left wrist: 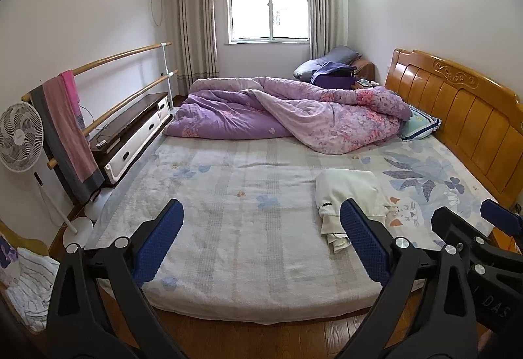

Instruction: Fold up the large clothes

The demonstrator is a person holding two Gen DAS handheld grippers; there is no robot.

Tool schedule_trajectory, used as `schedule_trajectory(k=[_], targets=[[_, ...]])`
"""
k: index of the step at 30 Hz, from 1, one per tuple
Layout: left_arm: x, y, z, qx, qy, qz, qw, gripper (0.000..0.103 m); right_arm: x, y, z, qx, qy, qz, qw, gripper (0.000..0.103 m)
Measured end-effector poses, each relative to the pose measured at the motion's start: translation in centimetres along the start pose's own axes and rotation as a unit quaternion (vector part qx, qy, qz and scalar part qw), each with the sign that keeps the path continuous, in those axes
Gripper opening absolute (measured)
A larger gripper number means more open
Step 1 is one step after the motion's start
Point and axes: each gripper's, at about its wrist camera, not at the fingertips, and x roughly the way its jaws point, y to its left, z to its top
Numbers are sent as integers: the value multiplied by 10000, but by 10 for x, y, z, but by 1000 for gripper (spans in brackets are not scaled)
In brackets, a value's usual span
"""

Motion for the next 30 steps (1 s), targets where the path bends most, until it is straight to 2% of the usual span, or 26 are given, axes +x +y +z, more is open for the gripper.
schedule_trajectory(k=[23, 30], targets=[[9, 4, 12, -11, -59, -152, 9999, 97, 1, 0, 5, 0, -23, 36, 10000, 87], [11, 7, 13, 30, -195, -124, 9997, 97, 0, 0, 9, -13, -23, 52, 10000, 87]])
